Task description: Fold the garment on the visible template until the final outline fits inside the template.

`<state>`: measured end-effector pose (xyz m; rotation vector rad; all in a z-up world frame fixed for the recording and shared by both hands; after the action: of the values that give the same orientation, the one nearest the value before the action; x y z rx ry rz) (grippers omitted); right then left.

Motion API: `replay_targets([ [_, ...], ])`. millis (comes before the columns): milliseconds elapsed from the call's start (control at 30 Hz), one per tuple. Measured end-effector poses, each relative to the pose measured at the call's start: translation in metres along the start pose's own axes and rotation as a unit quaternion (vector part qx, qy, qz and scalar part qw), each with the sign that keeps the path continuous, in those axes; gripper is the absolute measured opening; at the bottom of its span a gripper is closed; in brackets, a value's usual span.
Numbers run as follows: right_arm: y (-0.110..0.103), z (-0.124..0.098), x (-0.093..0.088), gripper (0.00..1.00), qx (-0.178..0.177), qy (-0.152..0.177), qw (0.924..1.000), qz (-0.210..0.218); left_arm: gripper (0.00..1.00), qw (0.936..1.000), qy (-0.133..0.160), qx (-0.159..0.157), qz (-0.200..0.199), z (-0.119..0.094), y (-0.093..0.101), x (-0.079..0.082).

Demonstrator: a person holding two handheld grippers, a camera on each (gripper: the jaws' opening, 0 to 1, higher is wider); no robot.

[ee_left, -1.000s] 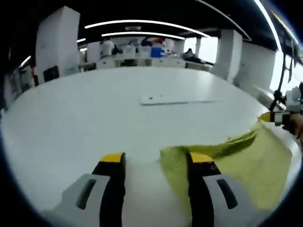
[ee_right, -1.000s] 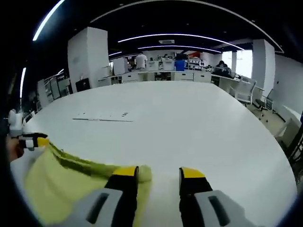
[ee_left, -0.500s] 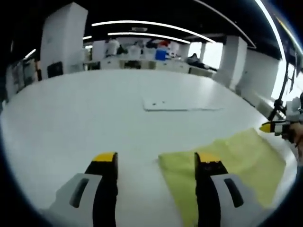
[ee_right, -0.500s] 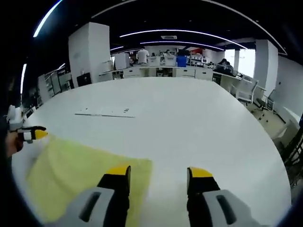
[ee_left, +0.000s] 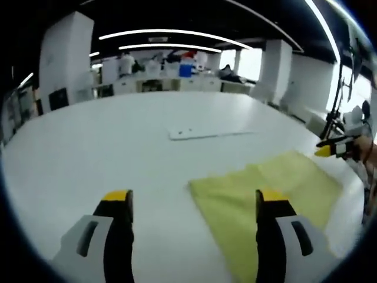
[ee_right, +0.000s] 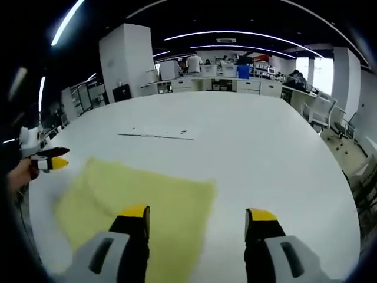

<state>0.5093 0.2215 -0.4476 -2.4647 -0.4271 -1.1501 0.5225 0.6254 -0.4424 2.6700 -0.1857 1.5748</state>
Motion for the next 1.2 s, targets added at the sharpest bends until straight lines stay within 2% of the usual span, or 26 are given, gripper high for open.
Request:
replay_targets([
  [233,-0.014,-0.015,-0.009,0.66,0.025,-0.008,0.9997,0.003,0.87,0.9996,-0.009,-0.024,0.016,-0.024,0.0,-0.015],
  [333,-0.024,-0.023,-0.02,0.66,0.049,-0.014,0.9987,0.006,0.86,0.9986,-0.021,-0.046,0.016,-0.03,0.001,-0.022],
  [467,-0.032,-0.033,-0.034,0.68,0.069,-0.024,0.9972,0.015,0.87,0.9976,-0.02,-0.064,0.015,-0.041,0.004,-0.024],
  [600,-0.035,-0.04,-0.044,0.68,0.077,-0.045,0.996,0.004,0.85,0.9959,-0.026,-0.08,0.033,-0.051,0.006,-0.031],
  [733,-0.037,-0.049,-0.053,0.67,0.083,-0.053,0.9951,0.005,0.82,0.9947,-0.029,-0.091,0.036,-0.06,0.007,-0.039],
  [933,-0.037,-0.06,-0.071,0.56,0.091,-0.069,0.9934,0.01,0.66,0.9906,-0.053,-0.117,0.048,-0.071,0.008,-0.056],
  [1100,-0.035,-0.067,-0.081,0.51,0.09,-0.071,0.9932,0.021,0.63,0.9887,-0.065,-0.124,0.054,-0.077,0.006,-0.066],
  [1200,-0.036,-0.07,-0.086,0.44,0.093,-0.072,0.9928,0.023,0.61,0.9877,-0.07,-0.132,0.044,-0.079,0.008,-0.071],
])
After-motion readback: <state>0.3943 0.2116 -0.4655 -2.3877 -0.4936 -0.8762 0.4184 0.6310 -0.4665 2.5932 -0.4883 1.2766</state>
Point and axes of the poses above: the point that each gripper's makers call its tool centre point, and the gripper's own axes: z roughly forward along the fingers, y roughly to its right, x roughly out of its top, the point moved 6 cm from there along -z, roughly backward along the fingers, and after that the axes turned 13 degrees about x, right-handed, at the moved point
